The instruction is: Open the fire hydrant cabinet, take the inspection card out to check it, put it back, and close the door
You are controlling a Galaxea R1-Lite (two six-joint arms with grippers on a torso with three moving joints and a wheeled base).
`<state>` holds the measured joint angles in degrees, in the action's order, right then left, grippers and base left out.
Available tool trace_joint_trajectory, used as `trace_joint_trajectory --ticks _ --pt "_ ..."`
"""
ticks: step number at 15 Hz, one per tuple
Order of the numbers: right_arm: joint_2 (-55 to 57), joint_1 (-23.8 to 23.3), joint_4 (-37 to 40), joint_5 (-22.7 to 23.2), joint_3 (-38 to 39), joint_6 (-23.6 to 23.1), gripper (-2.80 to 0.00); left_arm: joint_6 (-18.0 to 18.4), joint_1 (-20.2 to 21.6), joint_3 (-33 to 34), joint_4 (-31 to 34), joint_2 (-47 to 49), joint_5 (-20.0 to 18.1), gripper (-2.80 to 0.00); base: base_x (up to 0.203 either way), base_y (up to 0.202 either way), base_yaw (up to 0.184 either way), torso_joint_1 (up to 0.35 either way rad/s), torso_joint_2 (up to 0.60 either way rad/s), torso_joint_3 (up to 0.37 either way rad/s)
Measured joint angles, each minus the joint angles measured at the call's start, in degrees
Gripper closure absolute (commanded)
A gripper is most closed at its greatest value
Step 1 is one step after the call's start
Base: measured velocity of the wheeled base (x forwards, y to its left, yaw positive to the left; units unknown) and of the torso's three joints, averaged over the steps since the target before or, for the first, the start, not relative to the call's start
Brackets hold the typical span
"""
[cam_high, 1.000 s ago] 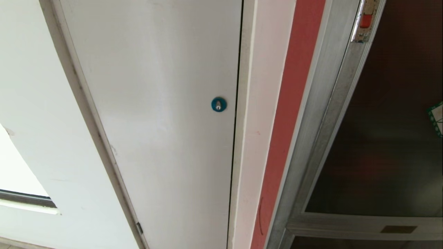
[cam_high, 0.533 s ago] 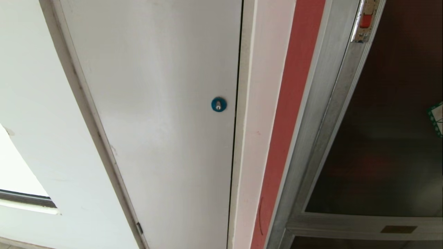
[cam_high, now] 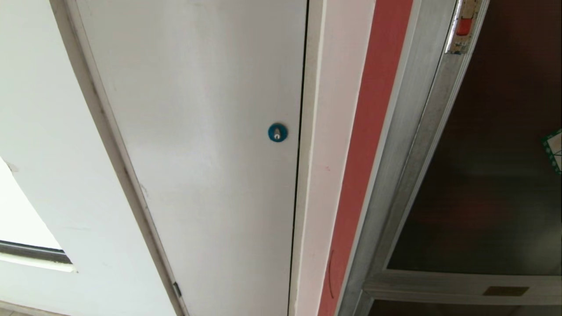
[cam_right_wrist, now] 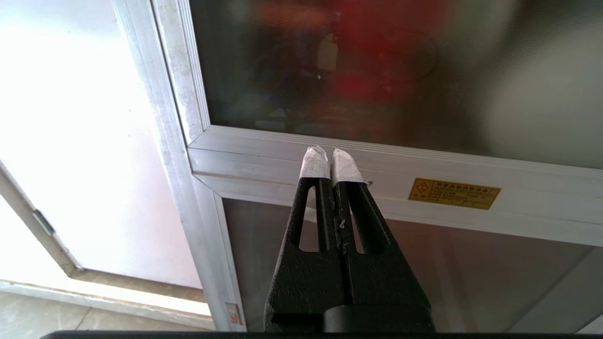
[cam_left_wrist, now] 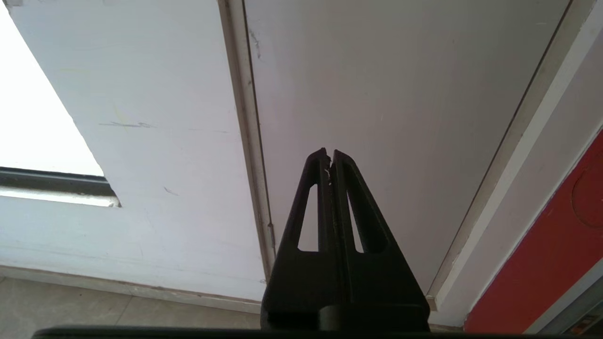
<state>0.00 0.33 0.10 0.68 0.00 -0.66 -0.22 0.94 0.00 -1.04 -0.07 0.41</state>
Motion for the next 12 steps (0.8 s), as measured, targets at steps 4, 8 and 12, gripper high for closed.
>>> trace_joint_trajectory --ticks 4,8,12 --pt "0.0 0.0 0.0 0.0 0.0 0.04 0.0 -0.02 0.0 0.0 0.02 0.0 0.0 0.0 0.0 0.0 0.0 0.0 0.0 0.0" --pt "0.0 0.0 0.0 0.0 0.0 -0.02 0.0 -0.02 0.0 0.0 0.02 0.0 0.0 0.0 0.0 0.0 0.0 0.0 0.0 0.0" --pt "0.0 -0.02 0.0 0.0 0.0 -0.02 0.0 0.0 0.0 0.0 0.0 0.0 0.0 0.0 0.0 0.0 0.0 0.0 0.0 0.0"
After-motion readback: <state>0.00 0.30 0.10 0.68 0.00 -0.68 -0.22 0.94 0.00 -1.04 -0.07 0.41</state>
